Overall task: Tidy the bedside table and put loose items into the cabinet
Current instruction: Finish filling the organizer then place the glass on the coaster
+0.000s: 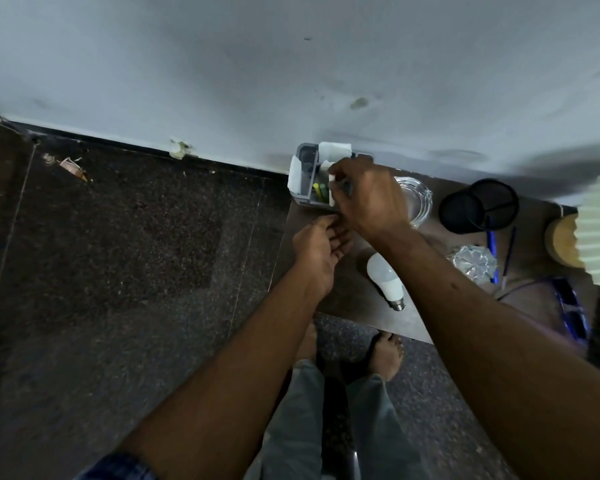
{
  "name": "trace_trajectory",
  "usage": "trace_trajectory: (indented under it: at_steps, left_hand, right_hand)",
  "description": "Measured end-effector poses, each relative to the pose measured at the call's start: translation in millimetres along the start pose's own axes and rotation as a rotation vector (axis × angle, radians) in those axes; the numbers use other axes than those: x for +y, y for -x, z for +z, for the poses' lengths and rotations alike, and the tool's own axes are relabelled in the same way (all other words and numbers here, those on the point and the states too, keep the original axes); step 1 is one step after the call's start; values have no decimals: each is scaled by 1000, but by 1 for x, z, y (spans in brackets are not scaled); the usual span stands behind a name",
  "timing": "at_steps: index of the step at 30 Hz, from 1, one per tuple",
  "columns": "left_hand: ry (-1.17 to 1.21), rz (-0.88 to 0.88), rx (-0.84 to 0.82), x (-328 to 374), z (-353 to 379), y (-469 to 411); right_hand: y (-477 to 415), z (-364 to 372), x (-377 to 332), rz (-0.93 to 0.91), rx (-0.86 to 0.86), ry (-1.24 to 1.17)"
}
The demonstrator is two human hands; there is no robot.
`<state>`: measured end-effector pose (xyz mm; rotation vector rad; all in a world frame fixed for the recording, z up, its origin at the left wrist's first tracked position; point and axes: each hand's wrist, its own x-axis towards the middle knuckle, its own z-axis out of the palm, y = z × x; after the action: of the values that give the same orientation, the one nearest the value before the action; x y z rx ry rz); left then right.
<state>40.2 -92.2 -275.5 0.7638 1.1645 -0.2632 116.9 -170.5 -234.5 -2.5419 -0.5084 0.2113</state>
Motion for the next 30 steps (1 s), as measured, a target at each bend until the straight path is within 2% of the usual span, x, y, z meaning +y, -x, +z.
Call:
trace_trajectory:
  at_steps: [5, 15, 17, 22, 30]
  left_hand:
    - [-17, 1, 6, -1, 2, 0]
    - [-45, 15, 11, -5, 2, -1]
    - [-48, 12, 13, -5, 1, -1]
    - [-68, -3, 13, -9, 2, 3]
    - [-252, 77, -11, -40, -3, 24]
  right_hand:
    - [-5, -1, 4, 21, 34, 11]
    - [-7, 14, 7, 21, -65, 139]
    - [-4, 12, 7, 60, -19, 54]
    - [32, -3, 15, 307, 267, -324]
    - [129, 6, 31, 487, 265, -460]
